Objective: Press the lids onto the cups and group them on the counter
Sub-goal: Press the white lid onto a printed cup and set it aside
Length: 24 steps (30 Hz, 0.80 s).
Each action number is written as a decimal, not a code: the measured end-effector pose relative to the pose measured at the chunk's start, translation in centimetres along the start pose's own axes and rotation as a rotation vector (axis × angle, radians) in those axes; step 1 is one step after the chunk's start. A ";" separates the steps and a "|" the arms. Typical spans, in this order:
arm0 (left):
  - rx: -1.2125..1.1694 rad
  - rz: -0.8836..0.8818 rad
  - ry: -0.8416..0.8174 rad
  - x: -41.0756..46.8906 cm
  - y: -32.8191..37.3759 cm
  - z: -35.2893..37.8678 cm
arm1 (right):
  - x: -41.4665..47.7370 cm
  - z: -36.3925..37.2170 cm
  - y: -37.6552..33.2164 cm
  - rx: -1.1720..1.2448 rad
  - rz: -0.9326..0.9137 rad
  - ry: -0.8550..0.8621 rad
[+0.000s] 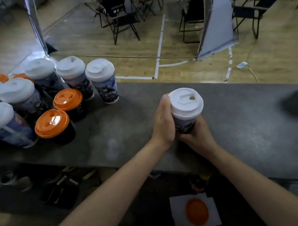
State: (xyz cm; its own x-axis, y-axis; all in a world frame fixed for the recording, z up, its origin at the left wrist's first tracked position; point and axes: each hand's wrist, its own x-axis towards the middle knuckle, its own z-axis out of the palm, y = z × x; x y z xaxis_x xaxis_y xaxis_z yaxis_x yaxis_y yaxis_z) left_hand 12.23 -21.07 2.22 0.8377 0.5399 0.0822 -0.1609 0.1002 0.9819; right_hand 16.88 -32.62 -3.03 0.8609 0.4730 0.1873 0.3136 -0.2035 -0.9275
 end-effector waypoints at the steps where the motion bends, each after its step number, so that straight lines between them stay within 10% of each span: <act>1: -0.023 -0.060 -0.020 0.6 0.8 -0.1 | -0.1 0.0 -0.3 -0.001 0.021 0.010; 10: -0.003 -0.098 0.130 -0.1 1.6 0.5 | -0.3 0.1 -0.8 -0.047 0.074 -0.020; 14: -0.069 -0.294 -0.189 2.1 3.5 -0.6 | -0.6 0.0 -0.9 -0.048 0.057 0.001; 20: -0.026 -0.155 0.069 0.6 1.9 -0.4 | -0.4 0.5 -0.3 -0.074 0.050 0.005; 24: -0.038 -0.218 -0.145 1.4 3.2 -0.9 | -0.3 0.3 -0.3 -0.080 0.038 0.006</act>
State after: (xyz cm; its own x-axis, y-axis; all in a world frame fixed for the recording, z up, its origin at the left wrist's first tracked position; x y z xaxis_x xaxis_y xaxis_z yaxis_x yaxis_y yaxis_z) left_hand 12.35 -19.23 5.36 0.9205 0.3766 -0.1040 0.0143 0.2336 0.9722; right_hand 16.44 -32.47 -2.88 0.8749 0.4590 0.1544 0.3113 -0.2890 -0.9053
